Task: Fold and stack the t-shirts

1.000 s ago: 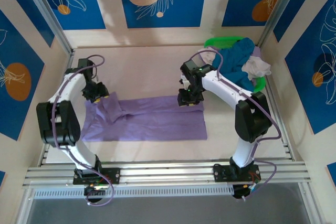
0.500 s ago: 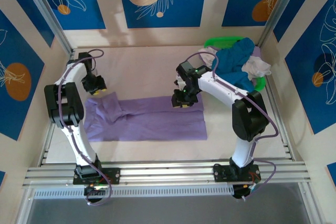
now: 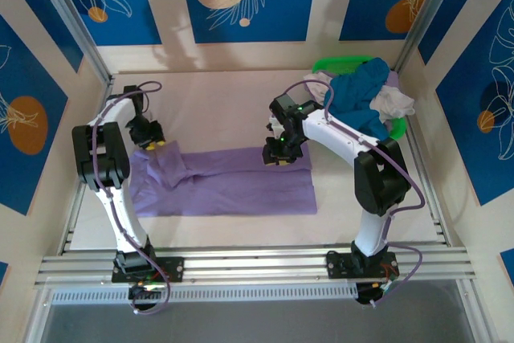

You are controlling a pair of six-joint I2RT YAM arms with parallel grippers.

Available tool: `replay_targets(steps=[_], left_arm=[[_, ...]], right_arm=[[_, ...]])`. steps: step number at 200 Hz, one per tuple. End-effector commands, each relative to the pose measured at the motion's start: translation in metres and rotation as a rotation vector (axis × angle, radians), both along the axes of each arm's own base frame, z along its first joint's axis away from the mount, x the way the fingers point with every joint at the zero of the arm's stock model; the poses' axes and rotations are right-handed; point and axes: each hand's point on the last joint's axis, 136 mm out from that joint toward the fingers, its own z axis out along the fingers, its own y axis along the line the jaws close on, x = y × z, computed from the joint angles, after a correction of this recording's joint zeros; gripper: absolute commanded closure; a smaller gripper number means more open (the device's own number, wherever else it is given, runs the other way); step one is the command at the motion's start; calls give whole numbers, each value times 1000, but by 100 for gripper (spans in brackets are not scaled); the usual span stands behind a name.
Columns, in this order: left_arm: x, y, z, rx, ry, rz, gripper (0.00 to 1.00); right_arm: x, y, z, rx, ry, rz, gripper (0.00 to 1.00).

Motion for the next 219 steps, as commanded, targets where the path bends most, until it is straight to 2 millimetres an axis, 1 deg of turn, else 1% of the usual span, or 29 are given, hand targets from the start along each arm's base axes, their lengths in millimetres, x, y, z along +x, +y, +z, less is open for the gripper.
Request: replay_targets(steps=[1,42,75,102,116,139,173,196,219], left_arm=[[-6,-6,-8,-57,24,-1,73],[-9,-8,-10,-71,23,6,73],[-11,-7,-6,-60,12,9,86],[-9,-3,8,-32,-27,14,97],[-8,-2,16,-25,-44,17,100],[-10,-2,31,-19,-67,21,100],[-22,-1,48,0,-76,26,100],[-34,1,51,18,-66,21,100],[-44,-1,50,18,-63,13,100]], right_arm=[[-1,3,5,21,23,0,62],[-2,3,6,22,25,-3,62],[-3,1,6,16,22,0,62],[-4,1,6,17,21,-1,62],[-4,1,5,20,22,-2,62],[-6,2,4,23,28,-1,62],[-8,6,2,28,34,2,62],[-8,10,1,40,37,5,62],[-9,14,1,48,39,12,62]])
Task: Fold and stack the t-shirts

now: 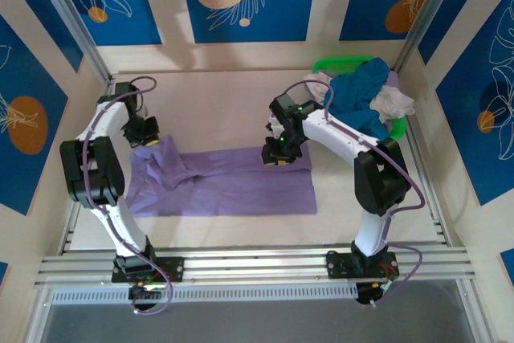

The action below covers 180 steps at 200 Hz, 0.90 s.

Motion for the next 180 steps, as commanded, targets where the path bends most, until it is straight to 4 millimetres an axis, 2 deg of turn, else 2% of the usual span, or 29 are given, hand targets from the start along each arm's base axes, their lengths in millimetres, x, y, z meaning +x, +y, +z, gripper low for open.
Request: replay_targets(steps=[1,22,61,73,101,113,145,180], left_arm=[[-22,4,-1,12,45,8,100],[-23,-3,-4,-22,30,-3,95],[-23,-8,-9,-57,43,13,97],[-25,-6,-8,-47,48,18,100],[-29,-2,5,-18,24,17,100],[-31,-4,10,-21,21,14,99],[-36,-8,16,-44,25,15,98],[-50,-12,21,-61,26,31,95]], right_arm=[[-7,9,-1,27,36,4,62],[-8,11,-2,30,39,11,62],[-11,9,-2,24,39,14,62],[-12,7,-2,22,38,11,62],[-13,13,0,49,47,0,62],[-14,22,1,85,58,-11,62],[-22,70,10,197,61,0,61],[-29,111,2,207,69,50,61]])
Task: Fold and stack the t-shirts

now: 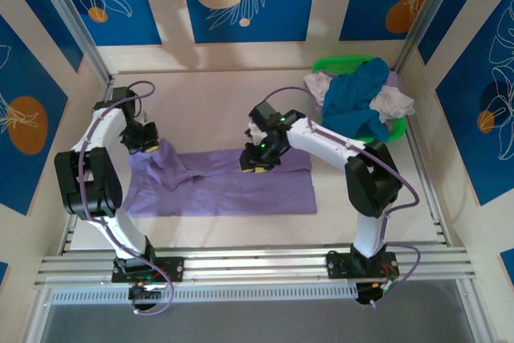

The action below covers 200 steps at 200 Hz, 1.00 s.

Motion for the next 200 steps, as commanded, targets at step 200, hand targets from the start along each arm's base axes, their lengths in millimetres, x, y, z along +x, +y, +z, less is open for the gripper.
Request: replay_targets(steps=[200], left_arm=[[-48,-30,-8,-170,-9,67,69]], right_arm=[[-4,44,-5,40,42,49,61]])
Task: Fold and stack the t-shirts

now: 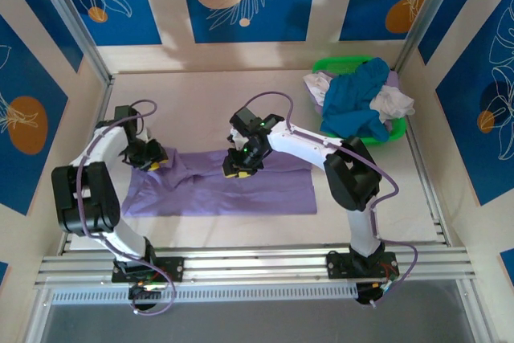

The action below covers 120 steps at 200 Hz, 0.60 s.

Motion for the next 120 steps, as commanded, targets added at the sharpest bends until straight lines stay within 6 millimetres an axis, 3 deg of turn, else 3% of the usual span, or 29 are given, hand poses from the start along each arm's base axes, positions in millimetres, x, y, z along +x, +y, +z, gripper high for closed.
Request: replay_targets(steps=[1,65,120], left_arm=[[-2,-5,8,-44,-24,20,69],[-5,-4,-8,-28,13,10,65],[11,2,-2,-1,-13,4,75]], right_arm=[[1,3,11,20,8,1,61],[0,1,10,14,7,5,61],[-1,1,10,16,10,3,61]])
